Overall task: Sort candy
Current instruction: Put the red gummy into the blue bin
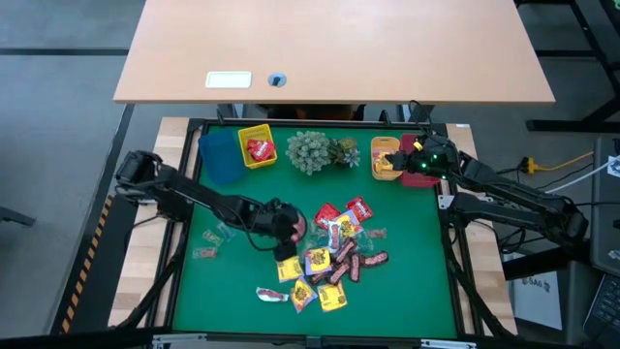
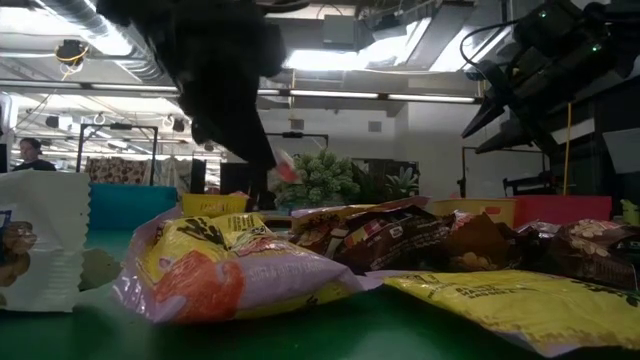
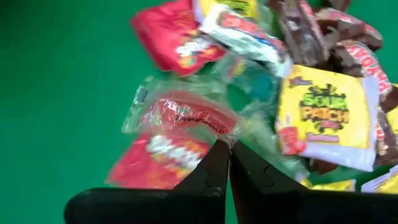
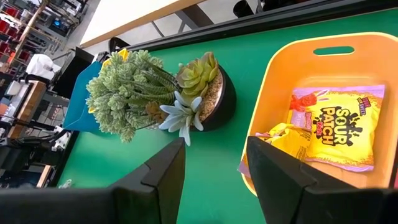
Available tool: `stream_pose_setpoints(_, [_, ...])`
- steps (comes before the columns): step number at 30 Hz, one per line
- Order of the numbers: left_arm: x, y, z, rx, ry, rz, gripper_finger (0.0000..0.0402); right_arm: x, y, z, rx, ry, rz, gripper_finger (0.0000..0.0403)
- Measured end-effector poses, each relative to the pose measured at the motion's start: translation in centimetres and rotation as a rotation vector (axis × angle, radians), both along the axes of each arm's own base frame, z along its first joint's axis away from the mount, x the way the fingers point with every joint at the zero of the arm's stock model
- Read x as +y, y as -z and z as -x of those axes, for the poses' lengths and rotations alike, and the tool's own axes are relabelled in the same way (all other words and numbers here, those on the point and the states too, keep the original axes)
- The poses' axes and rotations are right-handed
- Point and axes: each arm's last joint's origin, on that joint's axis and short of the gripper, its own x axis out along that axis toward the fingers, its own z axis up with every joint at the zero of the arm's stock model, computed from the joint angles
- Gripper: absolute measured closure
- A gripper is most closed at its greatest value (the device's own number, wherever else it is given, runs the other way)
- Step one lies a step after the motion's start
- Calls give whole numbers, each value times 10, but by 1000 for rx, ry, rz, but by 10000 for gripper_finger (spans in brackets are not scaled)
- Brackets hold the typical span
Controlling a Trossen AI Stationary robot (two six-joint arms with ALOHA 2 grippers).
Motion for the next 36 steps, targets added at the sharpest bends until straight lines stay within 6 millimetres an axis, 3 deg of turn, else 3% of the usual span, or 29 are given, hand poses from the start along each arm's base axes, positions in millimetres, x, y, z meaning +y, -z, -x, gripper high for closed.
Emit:
stream_pose_setpoints(6, [30, -28, 27, 72, -91, -35, 401, 0, 0, 0, 3, 0, -3, 230])
stream_pose_setpoints(14, [65, -66, 87, 198, -269, -125, 401, 0, 0, 0, 3, -2, -4, 230])
stream_pose_setpoints(20, [82, -81, 123, 237, -475, -201, 401, 0, 0, 0, 2, -2, -3, 230])
stream_pose_setpoints(30, [109, -85, 142, 307, -695, -370, 401, 0, 0, 0, 2, -2, -4, 230])
stream_pose_setpoints(36, [122, -85, 147, 337, -776, -382, 401, 0, 0, 0, 2, -2, -4, 230])
